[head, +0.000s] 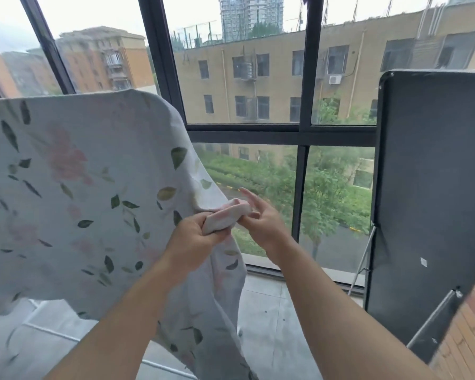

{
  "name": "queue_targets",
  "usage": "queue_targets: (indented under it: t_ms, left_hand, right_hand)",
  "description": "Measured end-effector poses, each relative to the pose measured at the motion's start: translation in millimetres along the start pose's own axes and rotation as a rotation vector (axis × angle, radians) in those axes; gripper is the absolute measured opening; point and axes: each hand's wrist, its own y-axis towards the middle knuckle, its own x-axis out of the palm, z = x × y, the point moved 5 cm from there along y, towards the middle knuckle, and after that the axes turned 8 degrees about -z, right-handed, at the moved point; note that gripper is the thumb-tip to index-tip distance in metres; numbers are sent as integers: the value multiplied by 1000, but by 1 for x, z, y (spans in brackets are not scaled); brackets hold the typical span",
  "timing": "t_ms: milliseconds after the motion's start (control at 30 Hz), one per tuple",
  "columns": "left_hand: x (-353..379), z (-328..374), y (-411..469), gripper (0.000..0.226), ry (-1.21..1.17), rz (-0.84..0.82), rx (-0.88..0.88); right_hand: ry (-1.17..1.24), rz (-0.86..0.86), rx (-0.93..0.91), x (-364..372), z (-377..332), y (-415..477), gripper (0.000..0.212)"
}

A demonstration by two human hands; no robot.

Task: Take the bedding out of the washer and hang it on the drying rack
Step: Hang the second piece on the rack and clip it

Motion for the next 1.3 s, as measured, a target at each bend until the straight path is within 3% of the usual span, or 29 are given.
queue_targets:
  t_ms: [100, 200, 300, 433, 533, 633, 700, 767, 833, 967, 1133, 1200, 1233, 1300]
  left_hand:
    - [-22, 5, 0, 13, -1, 92, -23]
    - [-37, 13, -5, 25, 78, 111, -9]
    - [-52, 20, -10, 22, 25, 291, 52]
    - [-70, 22, -2, 21, -322, 393, -52]
    - [-75, 32, -4, 21, -110, 309, -51]
    - [-71, 40, -7, 53, 484, 154, -48]
    - [-69, 43, -5, 48, 765, 174, -19]
    - [-73, 50, -1, 23, 759, 268, 15]
    - [-81, 54, 5, 18, 695, 351, -2]
    - [-106, 61, 24, 26, 361, 449, -21]
    - [-104, 73, 45, 20, -131, 309, 66]
    - [-107, 73, 54, 29, -49, 183, 75]
    - [-109, 73, 59, 40, 120, 119, 74]
    - [-114, 70, 68, 51, 544, 94, 95]
  right_hand:
    - [183, -73, 12, 9, -11, 6, 20]
    - [130, -36, -40, 12, -26, 12, 8]
    - [-179, 46, -152, 13, -42, 16, 10]
    - [-726, 21, -181, 21, -41, 27, 40]
    - [-683, 145, -85, 16, -33, 35, 33]
    - [-524, 261, -72, 11, -37, 39, 14]
    - [-439, 300, -88, 11, -46, 43, 21]
    - [-403, 380, -115, 9, -61, 42, 33]
    - [-355, 410, -194, 8, -75, 42, 39]
    - [-311, 320, -296, 17, -93, 50, 35]
    - [-241, 253, -319, 25, -102, 65, 24]
    - [-264, 91, -285, 27, -99, 74, 32]
    - [-299, -8, -248, 28, -94, 82, 40]
    - [-606, -123, -178, 32, -85, 91, 48]
